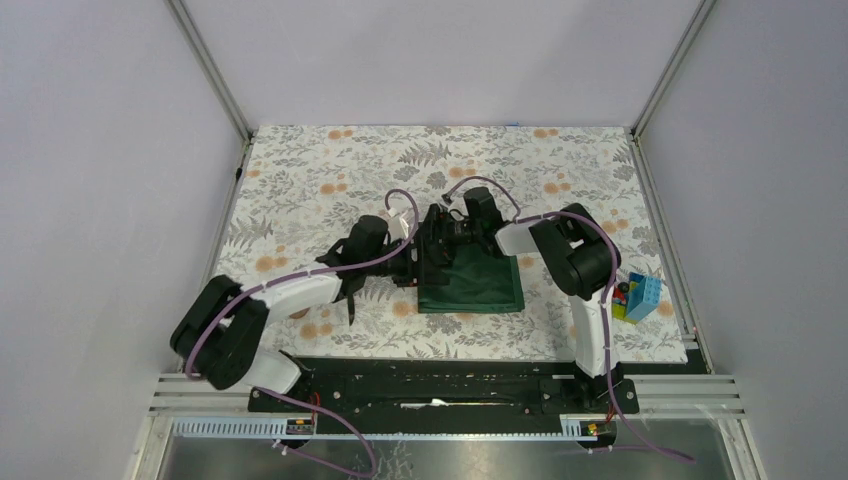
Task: Fold the napkin into a case and place the utensils inside
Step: Smooth out the square-folded napkin at the center of the board.
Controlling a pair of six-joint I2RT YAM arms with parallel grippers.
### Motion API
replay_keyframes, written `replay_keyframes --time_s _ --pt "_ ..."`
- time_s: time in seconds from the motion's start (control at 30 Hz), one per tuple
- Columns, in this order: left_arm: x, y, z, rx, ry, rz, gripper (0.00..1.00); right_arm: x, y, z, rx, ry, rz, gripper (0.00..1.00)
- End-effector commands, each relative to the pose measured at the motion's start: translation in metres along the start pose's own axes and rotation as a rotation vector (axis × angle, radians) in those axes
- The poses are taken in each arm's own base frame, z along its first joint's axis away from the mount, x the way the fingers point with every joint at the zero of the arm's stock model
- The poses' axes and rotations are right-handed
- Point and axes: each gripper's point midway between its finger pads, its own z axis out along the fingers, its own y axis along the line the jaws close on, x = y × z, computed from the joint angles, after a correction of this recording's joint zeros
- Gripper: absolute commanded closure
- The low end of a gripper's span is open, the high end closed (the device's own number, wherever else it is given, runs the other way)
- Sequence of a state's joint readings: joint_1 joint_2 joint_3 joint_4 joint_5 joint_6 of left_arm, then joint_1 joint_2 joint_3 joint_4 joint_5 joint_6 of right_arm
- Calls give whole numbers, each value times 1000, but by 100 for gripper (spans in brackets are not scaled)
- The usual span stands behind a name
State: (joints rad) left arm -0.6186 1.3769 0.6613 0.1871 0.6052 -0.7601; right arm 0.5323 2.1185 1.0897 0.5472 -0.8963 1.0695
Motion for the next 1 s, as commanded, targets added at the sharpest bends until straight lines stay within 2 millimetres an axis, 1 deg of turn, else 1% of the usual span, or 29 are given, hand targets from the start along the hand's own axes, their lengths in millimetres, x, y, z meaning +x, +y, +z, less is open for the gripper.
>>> replay_keyframes --time_s 0.0,0.07,0.17,0.3,0.47,0.63,0.77,0.87,0.9,0.97 --pt "-1 32 17 -58 14 -6 36 -8 22 6 -27 -9 -58 16" --pt "-2 44 24 -81 9 -8 36 -9 13 10 -18 -5 -48 16" --pt "4 57 31 -97 26 -25 37 -11 3 15 -6 -4 -36 16" --pt "24 76 31 -122 44 -66 38 -18 -13 23 20 7 -35 16" --pt "50 95 25 -157 72 -114 39 -31 -26 34 45 19 -41 16" --pt "65 102 21 -159 77 -144 40 -52 -31 35 48 6 -48 16" --pt "72 103 19 -155 87 -157 40 -75 -37 34 56 -11 -51 16" --pt "73 103 19 -156 95 -153 40 -94 -40 34 67 -18 -57 16" --pt "71 103 19 -160 97 -148 40 -100 -36 33 63 -19 -65 16" --pt "65 100 19 -166 91 -130 40 -106 -16 28 48 -9 -98 16"
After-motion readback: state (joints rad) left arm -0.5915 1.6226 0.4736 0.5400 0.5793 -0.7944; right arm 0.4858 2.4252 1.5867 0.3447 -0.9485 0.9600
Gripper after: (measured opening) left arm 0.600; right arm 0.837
